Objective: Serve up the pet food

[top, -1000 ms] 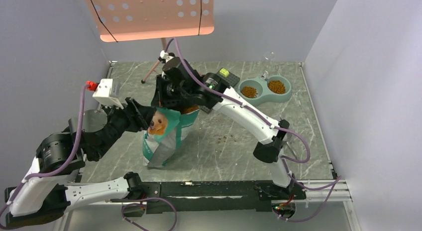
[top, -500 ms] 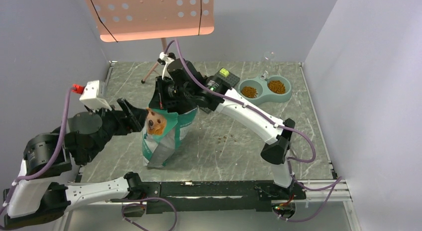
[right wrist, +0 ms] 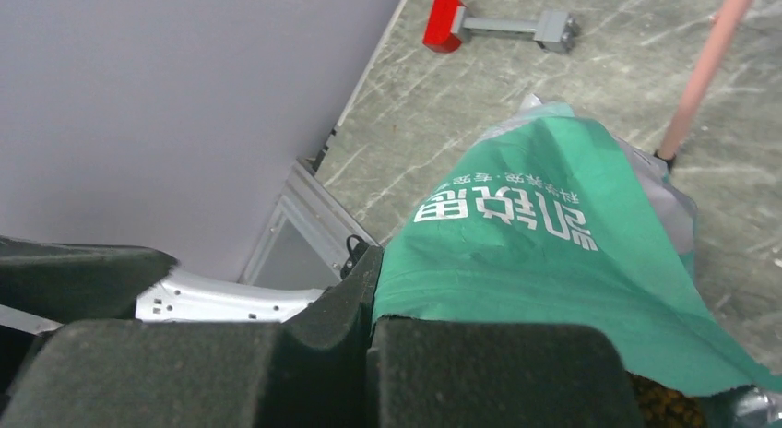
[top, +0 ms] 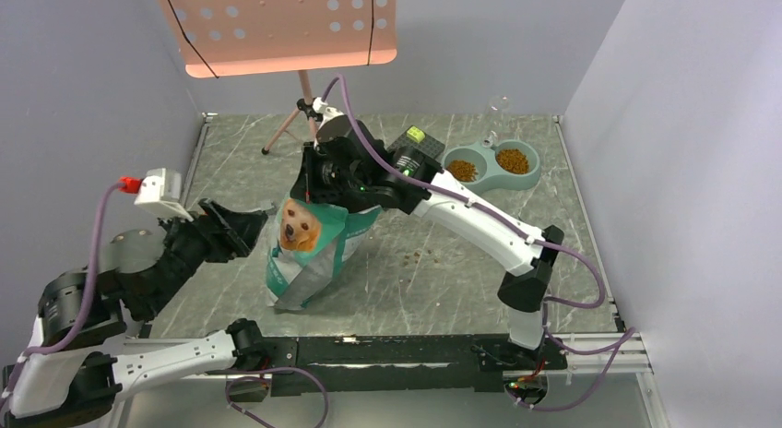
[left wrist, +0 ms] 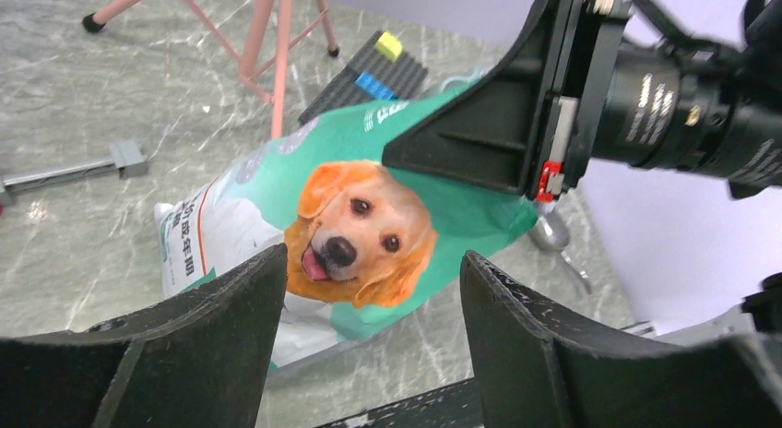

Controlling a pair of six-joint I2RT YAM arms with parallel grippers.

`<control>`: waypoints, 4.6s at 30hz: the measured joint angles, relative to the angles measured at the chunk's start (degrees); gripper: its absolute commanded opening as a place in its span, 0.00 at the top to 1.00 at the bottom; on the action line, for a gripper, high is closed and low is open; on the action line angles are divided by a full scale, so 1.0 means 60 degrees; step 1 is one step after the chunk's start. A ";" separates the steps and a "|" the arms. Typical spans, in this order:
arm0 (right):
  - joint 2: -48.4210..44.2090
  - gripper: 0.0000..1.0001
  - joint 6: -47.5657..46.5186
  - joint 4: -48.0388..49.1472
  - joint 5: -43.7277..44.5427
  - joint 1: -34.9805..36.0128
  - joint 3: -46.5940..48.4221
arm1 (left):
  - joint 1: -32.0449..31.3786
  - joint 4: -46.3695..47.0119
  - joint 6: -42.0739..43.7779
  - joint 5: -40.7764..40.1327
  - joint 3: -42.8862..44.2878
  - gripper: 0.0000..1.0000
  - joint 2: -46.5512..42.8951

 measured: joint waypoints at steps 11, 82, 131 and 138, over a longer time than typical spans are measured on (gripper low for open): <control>-0.1173 1.00 -0.0022 -0.1530 0.1989 0.0725 -0.0623 | 0.0000 0.1268 0.0401 0.0525 0.0095 0.38 0.0423; 0.0007 0.68 -0.0120 -0.1228 -0.2138 -0.2025 0.0310 | 0.1763 0.5931 0.5628 0.5355 -0.3220 1.00 0.1173; 0.0335 0.23 0.0342 -0.0404 -0.4335 -0.2561 0.1504 | 0.1880 0.4758 0.5450 0.4353 -0.2721 1.00 0.1118; -0.2412 0.08 -0.2772 -0.0375 -0.5235 -0.3843 -0.1118 | 0.1880 0.4885 0.5373 0.4816 -0.3289 1.00 0.0098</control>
